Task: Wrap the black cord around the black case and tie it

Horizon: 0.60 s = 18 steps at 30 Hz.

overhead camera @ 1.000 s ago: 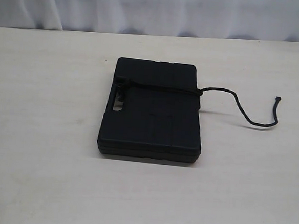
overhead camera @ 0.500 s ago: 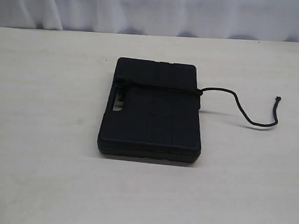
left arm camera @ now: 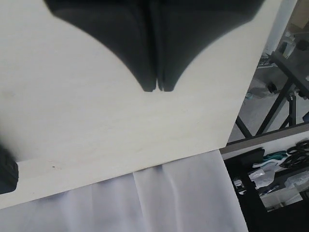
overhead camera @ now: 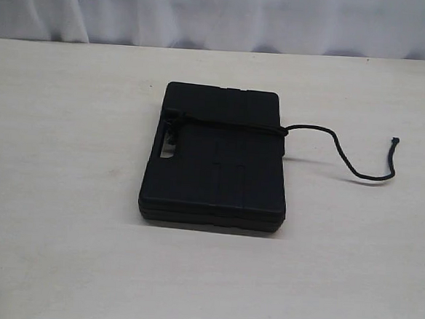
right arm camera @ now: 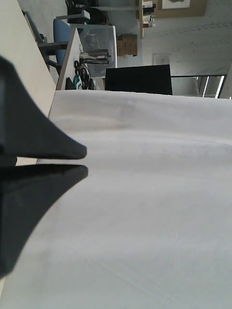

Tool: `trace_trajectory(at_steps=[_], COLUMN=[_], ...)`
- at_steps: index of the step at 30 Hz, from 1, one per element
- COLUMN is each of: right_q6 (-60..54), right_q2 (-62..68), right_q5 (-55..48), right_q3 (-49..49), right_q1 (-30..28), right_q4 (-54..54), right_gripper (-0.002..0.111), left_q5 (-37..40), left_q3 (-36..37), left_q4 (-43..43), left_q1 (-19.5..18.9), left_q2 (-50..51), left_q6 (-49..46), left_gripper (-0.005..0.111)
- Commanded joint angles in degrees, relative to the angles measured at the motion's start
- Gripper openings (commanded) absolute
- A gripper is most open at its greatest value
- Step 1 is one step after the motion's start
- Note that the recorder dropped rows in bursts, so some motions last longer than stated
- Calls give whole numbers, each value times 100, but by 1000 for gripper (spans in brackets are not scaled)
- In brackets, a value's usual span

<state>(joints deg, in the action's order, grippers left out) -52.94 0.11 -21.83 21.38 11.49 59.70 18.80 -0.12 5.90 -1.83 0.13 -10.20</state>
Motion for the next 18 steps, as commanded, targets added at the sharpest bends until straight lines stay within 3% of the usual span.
trace_trajectory(at_steps=[1, 10, 18], right_q6=[21, -103, -340], right_q2=[-11, -11, -11], right_q5=[-60, -1, 1152], right_q3=[-11, -11, -21], right_q1=[-2, 264, 340], right_q4=[-62, -87, -87], right_gripper=[4, 4, 4], left_q5=[-16, -16, -16], left_q3=[12, 12, 12], left_q4=[-61, -61, -61], left_q1=[48, 48, 48], left_q2=[-13, -13, -13], left_q6=[-23, -23, -23], left_gripper=[0, 0, 0])
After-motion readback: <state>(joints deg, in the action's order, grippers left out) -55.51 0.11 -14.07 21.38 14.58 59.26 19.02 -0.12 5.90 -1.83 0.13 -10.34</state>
